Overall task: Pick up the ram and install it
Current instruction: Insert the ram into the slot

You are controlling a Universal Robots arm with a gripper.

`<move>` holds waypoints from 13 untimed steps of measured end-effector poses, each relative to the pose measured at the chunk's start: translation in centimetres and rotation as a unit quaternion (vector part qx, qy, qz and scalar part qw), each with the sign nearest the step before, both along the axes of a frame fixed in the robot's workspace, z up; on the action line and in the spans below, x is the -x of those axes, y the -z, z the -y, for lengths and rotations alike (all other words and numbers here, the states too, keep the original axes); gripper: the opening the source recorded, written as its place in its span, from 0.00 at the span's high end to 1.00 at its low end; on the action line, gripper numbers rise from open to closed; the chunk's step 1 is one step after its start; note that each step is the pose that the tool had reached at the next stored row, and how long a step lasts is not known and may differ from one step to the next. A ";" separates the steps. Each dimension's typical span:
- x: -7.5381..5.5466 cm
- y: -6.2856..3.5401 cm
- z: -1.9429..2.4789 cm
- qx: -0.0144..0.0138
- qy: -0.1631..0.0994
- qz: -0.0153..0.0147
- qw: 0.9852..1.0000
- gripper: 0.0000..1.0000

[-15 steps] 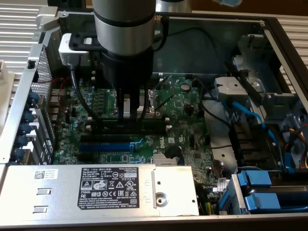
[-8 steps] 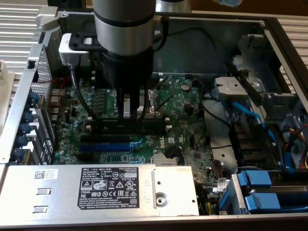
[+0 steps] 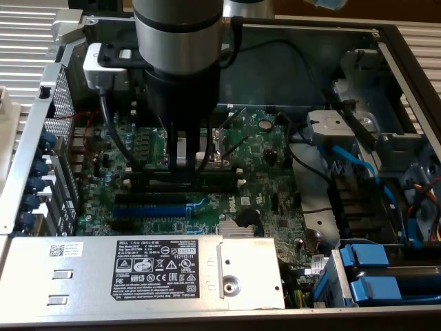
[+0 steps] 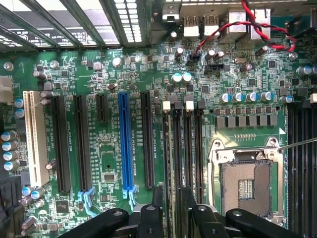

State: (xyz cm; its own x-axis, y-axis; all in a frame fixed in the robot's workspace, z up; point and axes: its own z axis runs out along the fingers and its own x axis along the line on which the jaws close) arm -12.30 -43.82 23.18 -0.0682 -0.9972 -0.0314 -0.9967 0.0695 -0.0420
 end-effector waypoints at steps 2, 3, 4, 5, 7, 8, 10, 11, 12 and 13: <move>0.0 -0.32 0.00 0.000 0.000 0.000 1.000 0.71; 0.0 -0.46 0.00 0.000 0.000 0.000 1.000 0.71; 0.0 -0.54 0.00 0.000 0.000 0.000 1.000 0.71; 0.0 -0.64 0.00 0.000 0.000 0.000 1.000 0.71; 0.0 -0.83 0.00 0.000 0.000 0.000 1.000 0.71; 0.0 -0.95 0.00 0.001 0.000 0.000 1.000 0.71; 0.0 -1.05 0.00 0.001 0.000 0.000 1.000 0.71; 0.0 -1.05 0.00 0.001 0.000 0.000 1.000 0.71; 0.0 -1.05 0.00 0.001 0.000 0.000 1.000 0.71; 0.0 -1.05 0.00 0.001 0.000 0.000 1.000 0.71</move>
